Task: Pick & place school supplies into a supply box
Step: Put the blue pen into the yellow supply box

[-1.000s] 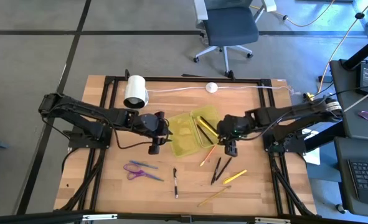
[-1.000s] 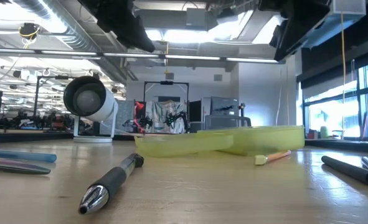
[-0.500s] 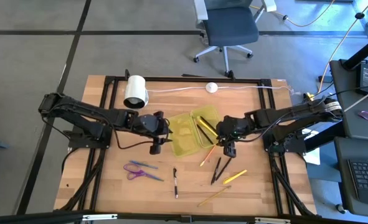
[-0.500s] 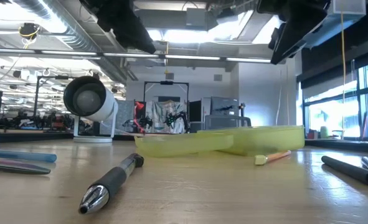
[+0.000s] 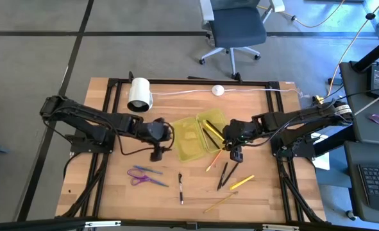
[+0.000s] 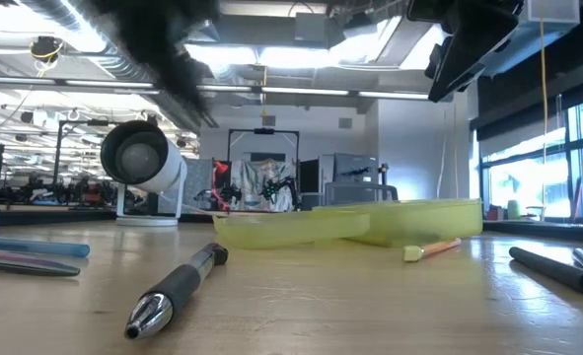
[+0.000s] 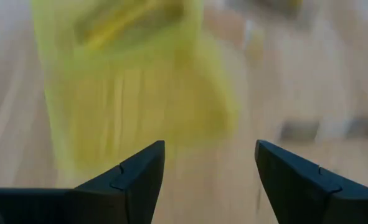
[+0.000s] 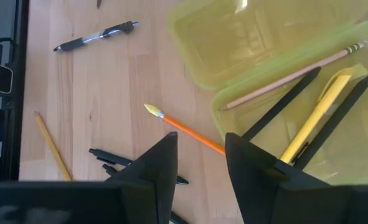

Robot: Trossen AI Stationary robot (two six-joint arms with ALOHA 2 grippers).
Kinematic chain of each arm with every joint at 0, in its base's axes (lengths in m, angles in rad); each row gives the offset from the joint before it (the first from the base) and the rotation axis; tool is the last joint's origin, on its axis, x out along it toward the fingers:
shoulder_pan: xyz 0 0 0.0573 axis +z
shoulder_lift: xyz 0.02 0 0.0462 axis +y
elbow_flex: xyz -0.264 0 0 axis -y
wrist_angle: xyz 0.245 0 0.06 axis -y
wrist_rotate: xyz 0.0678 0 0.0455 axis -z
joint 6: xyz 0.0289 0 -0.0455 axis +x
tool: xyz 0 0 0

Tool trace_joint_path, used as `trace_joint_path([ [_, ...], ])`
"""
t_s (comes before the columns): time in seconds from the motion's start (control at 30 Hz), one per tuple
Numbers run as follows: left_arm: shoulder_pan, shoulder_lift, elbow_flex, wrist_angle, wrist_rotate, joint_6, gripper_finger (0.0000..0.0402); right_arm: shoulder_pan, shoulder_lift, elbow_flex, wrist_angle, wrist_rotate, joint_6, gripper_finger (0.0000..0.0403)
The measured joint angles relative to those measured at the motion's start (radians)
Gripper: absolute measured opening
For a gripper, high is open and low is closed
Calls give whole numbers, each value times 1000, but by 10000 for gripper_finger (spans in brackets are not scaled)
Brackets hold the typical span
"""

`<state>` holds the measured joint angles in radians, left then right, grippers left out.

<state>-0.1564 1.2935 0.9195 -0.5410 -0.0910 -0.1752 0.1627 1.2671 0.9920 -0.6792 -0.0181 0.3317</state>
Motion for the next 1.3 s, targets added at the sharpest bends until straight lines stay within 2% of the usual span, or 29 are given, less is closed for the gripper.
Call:
trace_joint_path([
  [0.1, -17, 23, 0, -178, 10, -47, 237, 0, 0, 0, 2, 0, 0, 138],
  [0.17, -33, 44, -2, -233, 21, -85, 237, 0, 0, 0, 4, 15, 1, 138],
  [0.37, -115, 99, -1, -194, 91, -78, 236, -1, 0, 0, 9, 105, 6, 138],
  [0.57, -175, 169, -1, -215, 119, -133, 236, -1, 0, 0, 16, 130, 4, 138],
  [0.87, -221, 258, -1, -218, 121, -137, 225, -1, 0, 0, 35, 132, 1, 138],
  [1.03, -230, 283, -1, -219, 174, -137, 216, -1, 0, 0, 35, 132, 1, 138],
  [1.3, -236, 341, -1, -222, 181, -137, 202, -1, 0, 0, 34, 132, 1, 138],
])
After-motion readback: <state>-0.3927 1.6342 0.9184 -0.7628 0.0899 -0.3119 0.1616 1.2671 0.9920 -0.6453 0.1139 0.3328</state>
